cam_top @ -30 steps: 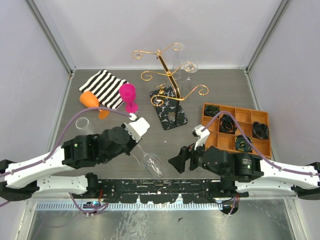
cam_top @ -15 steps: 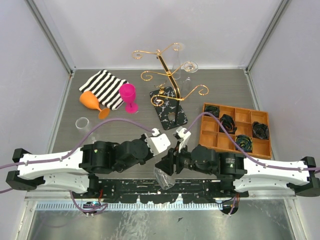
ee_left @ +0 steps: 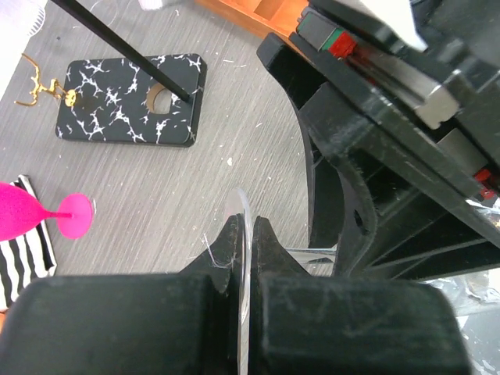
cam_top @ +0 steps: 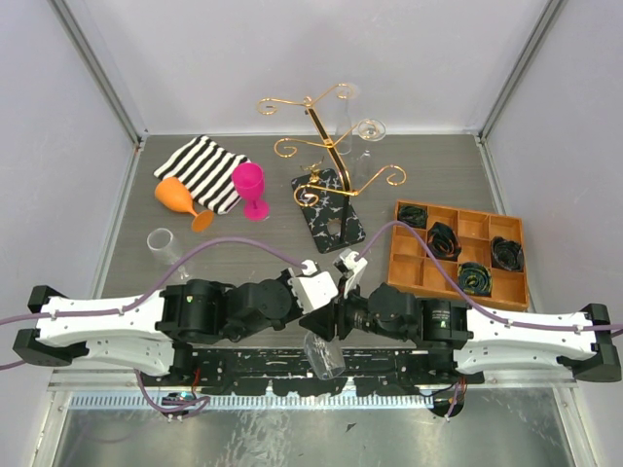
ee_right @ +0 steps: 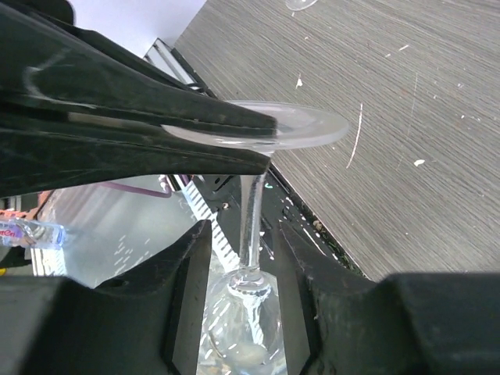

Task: Place the wine glass upside down on the wine glass rack

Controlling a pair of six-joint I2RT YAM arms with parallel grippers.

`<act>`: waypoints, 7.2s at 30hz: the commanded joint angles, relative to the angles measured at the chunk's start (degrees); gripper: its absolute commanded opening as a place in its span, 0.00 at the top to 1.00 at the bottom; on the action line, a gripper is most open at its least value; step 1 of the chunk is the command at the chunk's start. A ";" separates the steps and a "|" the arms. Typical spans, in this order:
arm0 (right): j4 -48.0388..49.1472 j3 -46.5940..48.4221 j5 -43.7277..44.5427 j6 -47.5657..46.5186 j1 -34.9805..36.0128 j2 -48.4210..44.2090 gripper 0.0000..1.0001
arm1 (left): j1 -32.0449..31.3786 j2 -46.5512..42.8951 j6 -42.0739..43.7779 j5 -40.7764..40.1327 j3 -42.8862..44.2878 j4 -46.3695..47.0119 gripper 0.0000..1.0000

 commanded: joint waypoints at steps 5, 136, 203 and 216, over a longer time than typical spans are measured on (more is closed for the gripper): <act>2.32 -1.61 1.10 3.22 0.00 -1.73 0.58 | -0.71 -0.11 0.89 -2.59 2.45 3.97 1.00; 41.03 -6.11 -62.96 -20.68 -72.30 -0.76 0.99 | 26.43 -11.73 -13.16 -2.60 -4.55 -4.51 0.05; 36.10 0.66 -43.80 -36.93 -72.69 15.60 0.98 | 27.06 -15.72 -9.28 -6.03 -7.71 -1.29 0.02; 39.00 1.58 -41.17 -33.55 -72.69 18.65 0.92 | 27.02 -15.92 -9.23 -5.98 -7.72 -1.27 0.02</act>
